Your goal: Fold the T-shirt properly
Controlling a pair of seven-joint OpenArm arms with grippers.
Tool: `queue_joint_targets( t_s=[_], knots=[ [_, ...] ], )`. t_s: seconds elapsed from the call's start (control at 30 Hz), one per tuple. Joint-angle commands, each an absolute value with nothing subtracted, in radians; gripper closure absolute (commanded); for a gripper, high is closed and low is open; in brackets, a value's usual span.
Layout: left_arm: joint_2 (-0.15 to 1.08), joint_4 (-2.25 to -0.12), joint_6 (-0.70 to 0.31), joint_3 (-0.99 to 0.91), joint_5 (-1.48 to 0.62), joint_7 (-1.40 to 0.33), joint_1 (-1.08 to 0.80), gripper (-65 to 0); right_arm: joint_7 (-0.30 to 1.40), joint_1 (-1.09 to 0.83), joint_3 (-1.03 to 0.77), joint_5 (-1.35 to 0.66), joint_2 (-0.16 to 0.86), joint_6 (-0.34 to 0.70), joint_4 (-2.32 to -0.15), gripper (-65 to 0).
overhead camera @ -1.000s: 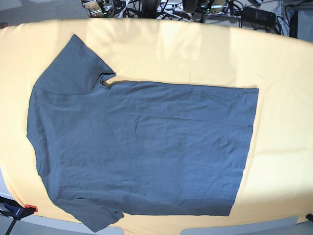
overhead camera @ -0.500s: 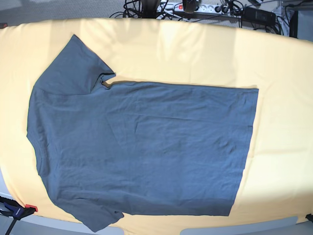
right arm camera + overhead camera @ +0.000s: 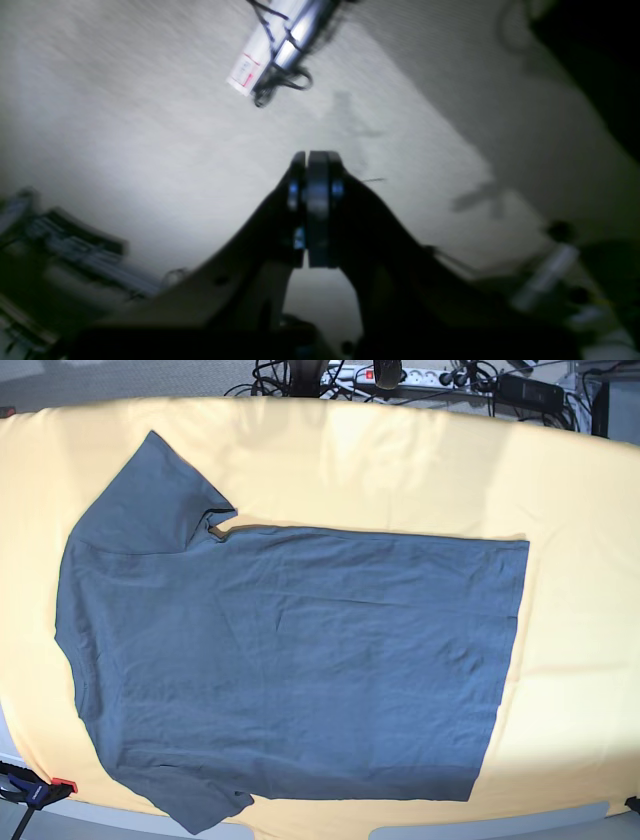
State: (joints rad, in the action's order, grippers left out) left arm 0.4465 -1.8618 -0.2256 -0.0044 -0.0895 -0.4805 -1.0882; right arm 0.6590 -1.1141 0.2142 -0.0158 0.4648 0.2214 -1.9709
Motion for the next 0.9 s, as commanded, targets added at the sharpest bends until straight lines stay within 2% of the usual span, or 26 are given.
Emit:
queue_joint_targets(
  t_s=[0.0, 0.27, 0.43, 0.53, 0.77, 0.87],
  knots=[
    [0.464, -1.924, -0.231, -0.040, -0.090, -0.480, -1.128, 0.0, 0.653, -1.159, 0.215, 0.009, 0.474, 0.199, -2.032, 0.0],
    [0.488, -2.294, -0.232, -0.336, -0.091, -0.504, -1.238, 0.0, 0.667, -1.269, 0.215, 0.315, 0.502, 0.004, -2.349, 0.0],
    [0.488, -2.356, -0.235, -0.459, -0.121, -0.505, -1.232, 0.0, 0.658, -1.263, 0.215, 0.467, 0.502, -0.097, -2.356, 0.0],
    [0.488, -2.356, -0.281, -0.488, -0.129, -0.495, -1.207, 0.0, 0.594, -1.251, 0.215, 0.539, 0.502, -0.111, -2.356, 0.0],
    [0.542, -2.356, -0.285, -0.493, -0.108, -0.493, -1.124, 0.0, 0.562, -1.093, 0.215, 0.540, 0.502, -0.093, -2.356, 0.0],
    [0.598, -2.356, -0.289, -0.493, -0.055, -0.467, -1.074, 0.0, 0.528, -1.007, 0.215, 0.514, 0.502, -0.039, -2.356, 0.0]
  ],
)
